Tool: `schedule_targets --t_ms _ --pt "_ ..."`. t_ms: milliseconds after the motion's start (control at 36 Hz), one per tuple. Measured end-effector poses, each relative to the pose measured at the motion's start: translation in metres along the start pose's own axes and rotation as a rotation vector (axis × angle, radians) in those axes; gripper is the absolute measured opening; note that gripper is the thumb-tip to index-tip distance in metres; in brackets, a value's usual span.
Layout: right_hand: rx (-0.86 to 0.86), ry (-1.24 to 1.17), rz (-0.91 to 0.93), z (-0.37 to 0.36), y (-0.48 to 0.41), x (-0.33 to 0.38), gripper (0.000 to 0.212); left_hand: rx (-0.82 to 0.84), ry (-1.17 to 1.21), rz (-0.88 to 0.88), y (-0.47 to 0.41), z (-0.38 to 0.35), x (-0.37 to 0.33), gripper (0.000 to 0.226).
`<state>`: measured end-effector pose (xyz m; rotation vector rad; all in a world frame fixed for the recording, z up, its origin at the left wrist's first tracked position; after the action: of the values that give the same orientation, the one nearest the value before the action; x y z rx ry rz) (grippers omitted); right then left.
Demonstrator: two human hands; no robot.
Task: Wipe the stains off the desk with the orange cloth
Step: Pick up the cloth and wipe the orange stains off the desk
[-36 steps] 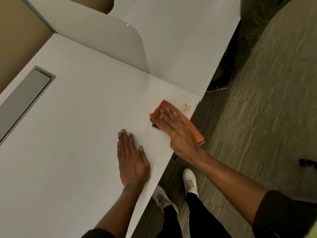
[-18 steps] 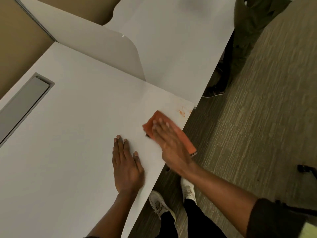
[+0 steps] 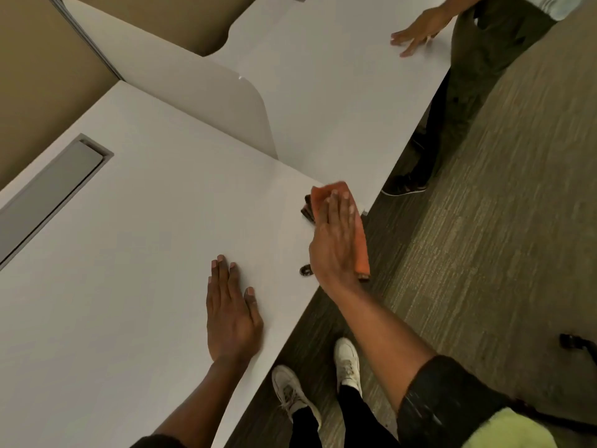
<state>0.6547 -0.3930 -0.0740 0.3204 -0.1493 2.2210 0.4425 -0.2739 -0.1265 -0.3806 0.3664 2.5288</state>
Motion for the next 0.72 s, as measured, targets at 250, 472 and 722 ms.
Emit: schedule_targets --t_ms 250,472,722 --pt "0.086 -0.018 0.228 -0.016 -0.004 0.043 0.068 0.014 0.014 0.012 0.000 -0.002 0.000 0.070" --pt "-0.004 0.022 -0.009 0.007 -0.024 -0.016 0.070 -0.001 0.007 0.000 0.000 0.002 -0.002 0.067" --pt "0.129 -0.089 0.241 -0.014 0.031 0.035 0.081 -0.020 0.000 0.000 -0.002 -0.004 0.001 0.067"
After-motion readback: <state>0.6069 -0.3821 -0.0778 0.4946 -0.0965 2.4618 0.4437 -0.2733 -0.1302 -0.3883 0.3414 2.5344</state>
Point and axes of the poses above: each hand's wrist, its own y-axis away from the middle knuckle, its own z-axis out of the back of the hand, x = y × z, the point moved 4 cm from there along -y, towards the middle knuckle, and after that the axes turned 14 degrees about z, right-handed, at the moved point
